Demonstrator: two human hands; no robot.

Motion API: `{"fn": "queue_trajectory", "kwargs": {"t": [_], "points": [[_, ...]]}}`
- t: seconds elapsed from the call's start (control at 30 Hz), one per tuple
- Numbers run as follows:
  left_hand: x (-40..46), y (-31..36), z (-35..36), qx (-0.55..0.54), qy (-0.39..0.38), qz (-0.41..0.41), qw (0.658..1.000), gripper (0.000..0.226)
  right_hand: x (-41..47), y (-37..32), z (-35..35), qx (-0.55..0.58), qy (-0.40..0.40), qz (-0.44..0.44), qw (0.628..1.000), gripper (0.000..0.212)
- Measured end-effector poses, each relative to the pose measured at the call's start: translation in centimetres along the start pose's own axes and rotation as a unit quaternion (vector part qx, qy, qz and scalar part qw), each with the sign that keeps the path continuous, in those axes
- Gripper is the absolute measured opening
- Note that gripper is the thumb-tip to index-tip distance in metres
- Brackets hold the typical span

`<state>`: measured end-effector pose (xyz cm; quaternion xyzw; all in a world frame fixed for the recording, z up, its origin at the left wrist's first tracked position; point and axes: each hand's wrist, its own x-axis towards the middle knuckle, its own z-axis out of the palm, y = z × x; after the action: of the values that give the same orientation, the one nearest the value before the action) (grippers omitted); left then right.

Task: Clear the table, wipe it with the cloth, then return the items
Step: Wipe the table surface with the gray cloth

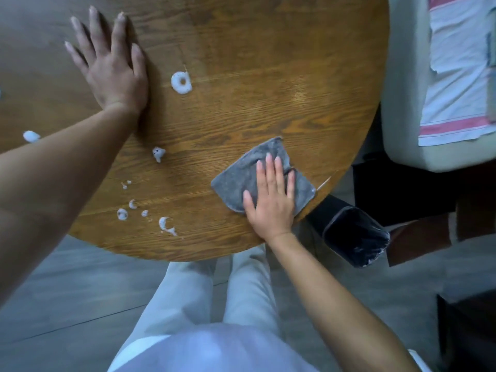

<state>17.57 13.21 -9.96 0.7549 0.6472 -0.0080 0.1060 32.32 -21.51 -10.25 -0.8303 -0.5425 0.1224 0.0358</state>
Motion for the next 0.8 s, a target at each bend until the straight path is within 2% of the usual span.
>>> {"fn": "queue_trajectory", "kwargs": {"t": [0.1, 0.17, 0.23, 0.33, 0.43, 0.5, 0.63, 0.7, 0.8], "points": [[0.0, -0.1, 0.0, -0.002, 0.002, 0.001, 1.000, 0.058, 6.1, 5.6, -1.4, -0.009, 0.064, 0.151, 0.986, 0.073], [0.0, -0.3, -0.1, 0.004, 0.003, 0.001, 1.000, 0.058, 7.7, 7.7, -2.2, -0.002, 0.074, 0.200, 0.977, 0.072], [-0.1, -0.2, 0.0, 0.002, 0.001, 0.000, 1.000, 0.058, 5.5, 7.2, -1.7, 0.008, 0.071, 0.231, 0.970, 0.071], [0.0, -0.1, -0.1, 0.008, -0.002, 0.003, 1.000, 0.058, -2.0, 1.8, -0.1, 0.061, 0.061, 0.302, 0.950, 0.070], [0.1, -0.4, 0.0, 0.003, -0.003, 0.002, 1.000, 0.058, -5.7, -3.3, 0.8, 0.094, 0.035, 0.323, 0.941, 0.072], [0.1, -0.1, 0.2, 0.012, 0.001, 0.002, 1.000, 0.058, -5.9, -3.8, 0.8, 0.085, 0.021, 0.316, 0.945, 0.074], [0.2, -0.3, 0.2, 0.006, 0.003, 0.002, 1.000, 0.059, -4.9, 0.9, 0.4, 0.075, 0.033, 0.256, 0.963, 0.075], [0.3, -0.3, 0.2, 0.011, 0.002, 0.003, 1.000, 0.060, -1.3, 4.3, 0.3, 0.082, 0.087, 0.289, 0.950, 0.074], [0.3, -0.2, 0.4, 0.026, 0.000, 0.009, 1.000, 0.061, 4.3, 7.4, -0.2, 0.128, 0.131, 0.380, 0.907, 0.074]]}}
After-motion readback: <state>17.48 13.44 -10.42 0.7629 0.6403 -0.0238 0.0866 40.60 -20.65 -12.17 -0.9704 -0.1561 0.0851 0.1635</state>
